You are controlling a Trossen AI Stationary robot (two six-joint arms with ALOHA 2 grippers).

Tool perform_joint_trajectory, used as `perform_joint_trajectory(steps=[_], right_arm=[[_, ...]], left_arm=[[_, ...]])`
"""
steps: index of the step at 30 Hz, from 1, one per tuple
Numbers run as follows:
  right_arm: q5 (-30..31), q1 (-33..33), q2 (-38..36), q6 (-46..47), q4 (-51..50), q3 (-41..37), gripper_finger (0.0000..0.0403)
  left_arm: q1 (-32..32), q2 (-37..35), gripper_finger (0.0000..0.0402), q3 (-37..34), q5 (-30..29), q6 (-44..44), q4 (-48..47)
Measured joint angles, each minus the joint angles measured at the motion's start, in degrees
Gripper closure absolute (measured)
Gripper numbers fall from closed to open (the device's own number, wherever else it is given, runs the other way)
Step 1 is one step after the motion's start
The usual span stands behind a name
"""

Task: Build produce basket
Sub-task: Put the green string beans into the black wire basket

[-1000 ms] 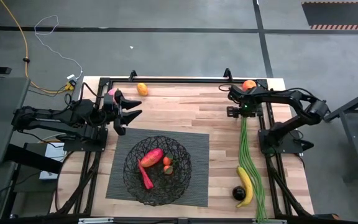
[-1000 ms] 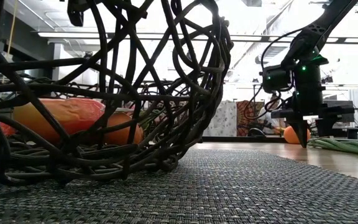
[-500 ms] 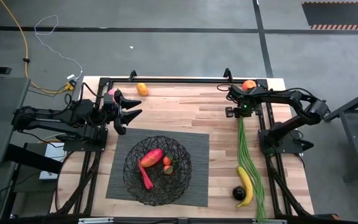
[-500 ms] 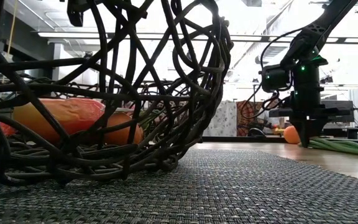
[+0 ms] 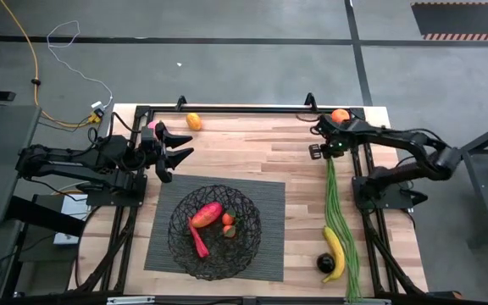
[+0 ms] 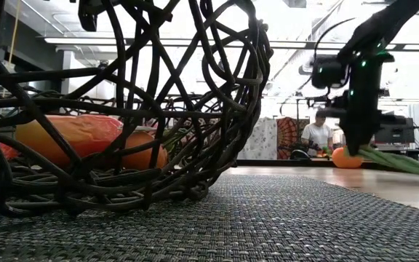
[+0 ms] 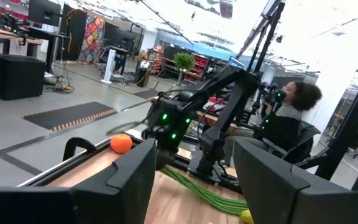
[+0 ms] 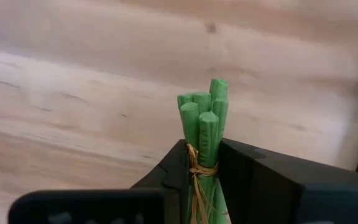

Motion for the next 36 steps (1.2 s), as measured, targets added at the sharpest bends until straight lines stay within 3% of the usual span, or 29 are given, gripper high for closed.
perform_joint_trajectory(steps=[8,13,23,30,36], right_arm=[[5.7,2.1,-14.7,-7.4,0.3,6.4,0.0357],[7.4,2.3,-18.5,-13.9,0.2,15.0,0.0357],[7.3,5.5,-15.2,-18.8,2.1,30.9,0.0357],[6.0,13.0,-11.7,-19.5,11.6,32.3,0.0357],[5.9,17.8,-10.4,-19.7,19.6,32.3,0.0357]], left_arm=[[0.0,0.0,0.0197,0.0,-1.4,0.0,0.0],[0.0,0.0,0.0197,0.0,-1.4,0.0,0.0],[0.0,2.1,0.0197,0.0,-3.0,0.0,4.0],[0.0,11.8,0.0191,6.7,-2.7,6.2,3.5],[3.2,20.9,0.0143,15.7,1.6,7.6,-3.4]])
